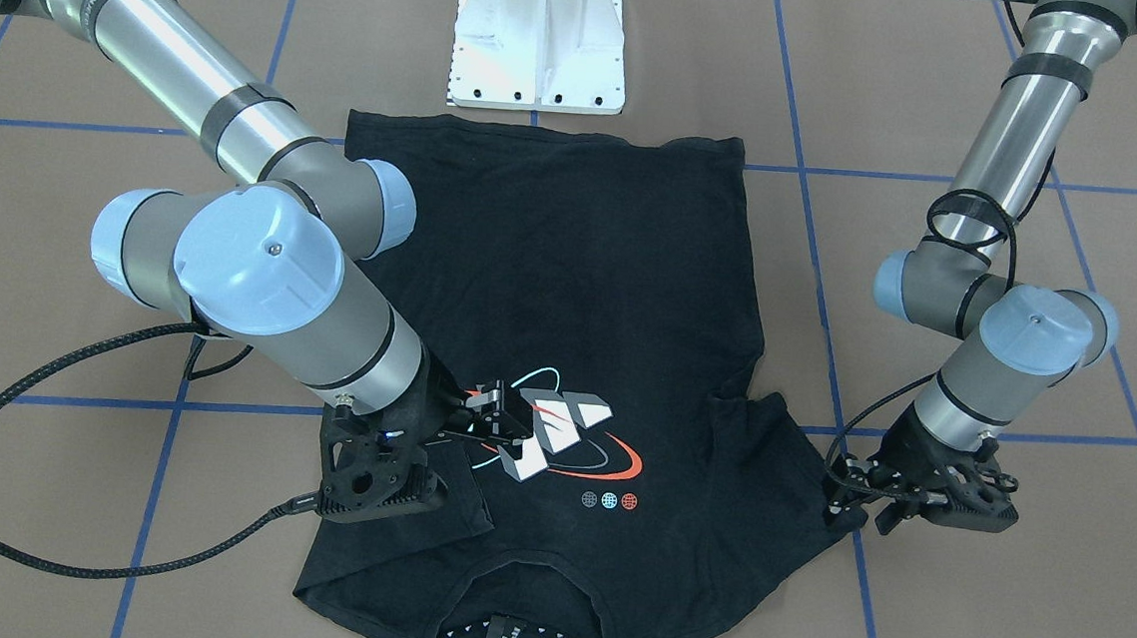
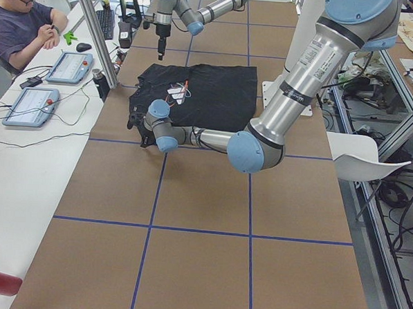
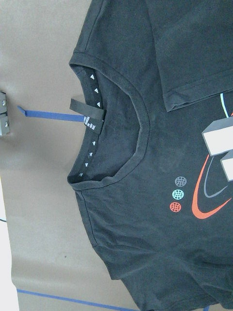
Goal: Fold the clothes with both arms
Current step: 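Lower the left gripper onto the sleeve nearest it and grasp it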
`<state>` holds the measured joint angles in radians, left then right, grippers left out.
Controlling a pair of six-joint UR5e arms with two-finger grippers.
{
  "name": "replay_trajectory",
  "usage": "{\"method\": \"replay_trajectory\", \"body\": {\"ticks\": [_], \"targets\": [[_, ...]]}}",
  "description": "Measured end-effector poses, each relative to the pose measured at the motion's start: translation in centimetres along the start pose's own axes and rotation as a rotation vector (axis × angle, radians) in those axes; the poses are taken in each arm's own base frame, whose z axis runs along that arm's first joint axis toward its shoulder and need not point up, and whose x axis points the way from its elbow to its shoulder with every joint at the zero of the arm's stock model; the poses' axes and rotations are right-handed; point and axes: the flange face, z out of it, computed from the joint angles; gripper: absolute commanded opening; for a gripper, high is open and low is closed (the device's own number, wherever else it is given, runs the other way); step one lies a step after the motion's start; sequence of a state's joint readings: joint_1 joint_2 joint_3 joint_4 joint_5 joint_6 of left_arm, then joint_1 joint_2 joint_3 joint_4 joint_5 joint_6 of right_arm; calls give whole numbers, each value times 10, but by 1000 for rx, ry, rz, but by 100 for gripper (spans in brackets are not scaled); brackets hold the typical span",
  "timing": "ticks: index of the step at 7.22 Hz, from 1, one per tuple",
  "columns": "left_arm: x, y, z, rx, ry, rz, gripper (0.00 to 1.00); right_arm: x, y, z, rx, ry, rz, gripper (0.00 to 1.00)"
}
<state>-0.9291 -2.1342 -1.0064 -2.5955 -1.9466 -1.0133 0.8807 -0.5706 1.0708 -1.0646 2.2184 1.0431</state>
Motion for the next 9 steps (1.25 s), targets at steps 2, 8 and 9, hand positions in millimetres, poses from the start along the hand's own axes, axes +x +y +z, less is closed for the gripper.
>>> {"method": "replay_trajectory", "body": {"ticks": [2,8,9], "targets": [[-3,2,1,-4,-4,-1,66,-1,1,1,-2,0,0,99],[-3,3,3,-6,-6,-1,53,-2,4,5,-6,2,-1,99],[-3,3,2,-6,-5,-2,49,-2,3,5,-6,2,-1,99]]}}
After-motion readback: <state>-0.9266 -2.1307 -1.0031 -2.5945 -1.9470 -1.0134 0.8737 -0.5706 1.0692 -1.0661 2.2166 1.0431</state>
